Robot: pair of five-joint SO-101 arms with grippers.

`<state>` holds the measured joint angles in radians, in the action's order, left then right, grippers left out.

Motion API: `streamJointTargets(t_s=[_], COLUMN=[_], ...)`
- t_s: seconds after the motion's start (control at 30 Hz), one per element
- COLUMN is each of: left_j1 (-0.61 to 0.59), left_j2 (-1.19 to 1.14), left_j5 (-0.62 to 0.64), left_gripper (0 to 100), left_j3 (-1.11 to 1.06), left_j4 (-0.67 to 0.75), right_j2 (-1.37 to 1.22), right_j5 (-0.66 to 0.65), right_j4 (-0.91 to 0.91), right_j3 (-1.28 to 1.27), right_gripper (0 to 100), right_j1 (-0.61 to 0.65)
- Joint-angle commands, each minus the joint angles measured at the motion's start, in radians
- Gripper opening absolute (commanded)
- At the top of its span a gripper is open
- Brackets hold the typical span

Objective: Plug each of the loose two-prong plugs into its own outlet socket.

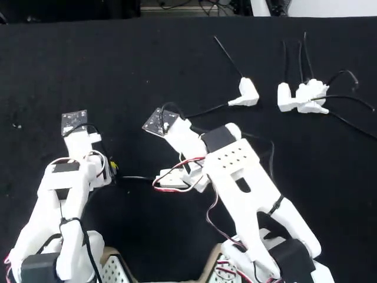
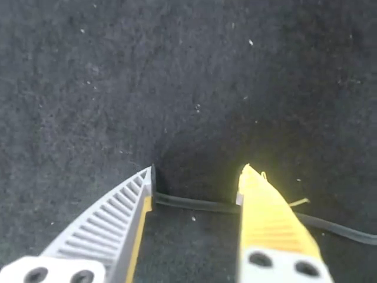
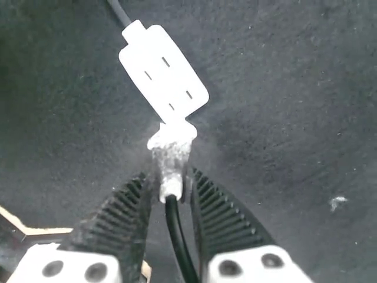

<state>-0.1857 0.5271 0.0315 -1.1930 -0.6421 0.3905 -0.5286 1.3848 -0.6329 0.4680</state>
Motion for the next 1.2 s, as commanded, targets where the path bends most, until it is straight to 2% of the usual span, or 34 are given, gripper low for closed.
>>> streamJointTargets(t_s=[0.0, 0.2, 0.6, 1.03, 1.17], left_j1=[0.087, 0.131, 0.131, 0.134, 0.206], left_j2=[0.002, 0.002, -0.002, 0.002, 0.002], left_j5=[-0.034, -0.057, -0.054, -0.057, -0.061], left_gripper=[23, 23, 23, 23, 23], left_j3=[0.035, 0.035, 0.035, 0.033, 0.038], left_j4=[-0.012, -0.037, -0.037, -0.054, -0.103], right_j2=[0.027, 0.027, -0.185, -0.265, -0.265], right_j5=[0.012, 0.012, 0.052, 0.014, 0.011], right_j4=[0.011, 0.141, 0.112, 0.069, 0.069], right_j3=[0.077, 0.117, 0.176, 0.202, 0.202], right_gripper=[1.1, 1.1, 1.1, 1.1, 1.1], right_j1=[0.009, 0.068, 0.080, 0.006, -0.006])
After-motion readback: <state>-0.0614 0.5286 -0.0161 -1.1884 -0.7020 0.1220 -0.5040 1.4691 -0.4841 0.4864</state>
